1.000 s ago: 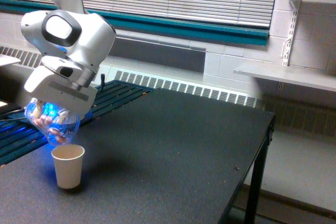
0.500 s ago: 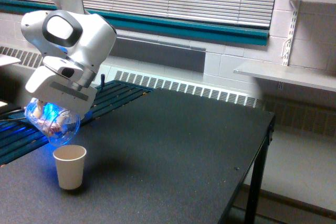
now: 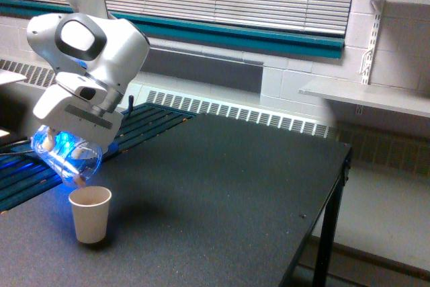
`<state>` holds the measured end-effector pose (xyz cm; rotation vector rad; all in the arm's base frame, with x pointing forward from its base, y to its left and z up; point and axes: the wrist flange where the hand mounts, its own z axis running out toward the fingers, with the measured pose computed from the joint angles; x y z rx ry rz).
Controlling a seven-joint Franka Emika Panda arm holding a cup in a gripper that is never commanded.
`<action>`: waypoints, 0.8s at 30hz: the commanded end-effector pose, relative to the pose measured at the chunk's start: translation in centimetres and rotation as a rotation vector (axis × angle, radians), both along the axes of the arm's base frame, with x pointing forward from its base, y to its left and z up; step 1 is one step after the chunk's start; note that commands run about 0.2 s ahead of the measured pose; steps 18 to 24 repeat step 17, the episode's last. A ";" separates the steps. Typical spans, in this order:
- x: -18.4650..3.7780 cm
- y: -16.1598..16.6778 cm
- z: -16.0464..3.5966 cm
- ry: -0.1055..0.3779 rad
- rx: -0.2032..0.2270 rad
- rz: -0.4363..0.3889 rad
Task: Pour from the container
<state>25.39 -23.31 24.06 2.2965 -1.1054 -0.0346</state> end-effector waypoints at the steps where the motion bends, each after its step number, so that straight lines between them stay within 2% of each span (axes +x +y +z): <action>1: 0.5 0.2 0.1 -0.002 0.001 0.021; 7: 0.5 0.1 0.5 -0.026 0.004 0.016; 15: 0.5 -0.3 1.5 -0.090 0.011 0.006; 24: 0.5 -0.3 1.7 -0.097 0.015 0.008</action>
